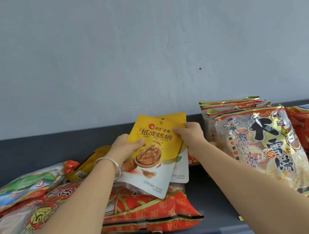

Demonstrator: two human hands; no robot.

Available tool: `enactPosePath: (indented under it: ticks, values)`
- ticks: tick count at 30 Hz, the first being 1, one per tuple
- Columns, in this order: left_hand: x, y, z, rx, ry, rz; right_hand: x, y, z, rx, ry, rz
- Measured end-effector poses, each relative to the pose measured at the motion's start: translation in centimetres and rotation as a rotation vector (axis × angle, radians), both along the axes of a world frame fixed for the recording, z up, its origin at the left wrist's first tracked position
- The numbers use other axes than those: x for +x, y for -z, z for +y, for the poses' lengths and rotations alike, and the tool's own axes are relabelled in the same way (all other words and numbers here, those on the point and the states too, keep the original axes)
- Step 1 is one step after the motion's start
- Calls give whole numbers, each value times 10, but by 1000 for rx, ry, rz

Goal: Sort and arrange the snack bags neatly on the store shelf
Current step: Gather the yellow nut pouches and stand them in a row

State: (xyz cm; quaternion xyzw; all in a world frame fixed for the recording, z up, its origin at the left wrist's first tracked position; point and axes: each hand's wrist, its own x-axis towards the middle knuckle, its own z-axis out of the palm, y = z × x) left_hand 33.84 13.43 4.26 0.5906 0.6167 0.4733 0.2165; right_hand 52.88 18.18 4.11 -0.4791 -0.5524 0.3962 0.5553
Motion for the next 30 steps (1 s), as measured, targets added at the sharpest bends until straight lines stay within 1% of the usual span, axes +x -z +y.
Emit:
enactPosePath:
  ticks: [5, 9, 12, 17, 22, 25, 27, 30]
  values:
    - [18, -6, -2, 107, 52, -175, 11, -8, -17, 82, 107, 114]
    - [53, -17, -3, 163, 128, -235, 39, -27, -39, 113, 168, 249]
    - [93, -30, -4, 206, 205, -290, 75, -45, -57, 137, 223, 288]
    - [186, -43, -18, 299, 345, -382, 160, -62, -86, 213, 376, 311]
    - [298, -42, -42, 357, 443, -418, 268, -58, -120, 234, 557, 433]
    - [367, -31, -56, 333, 469, -472, 339, -48, -150, 212, 595, 514]
    - [410, -21, -63, 298, 484, -509, 384, -39, -168, 209, 610, 492]
    - [470, -5, -71, 254, 529, -537, 446, -23, -186, 235, 630, 402]
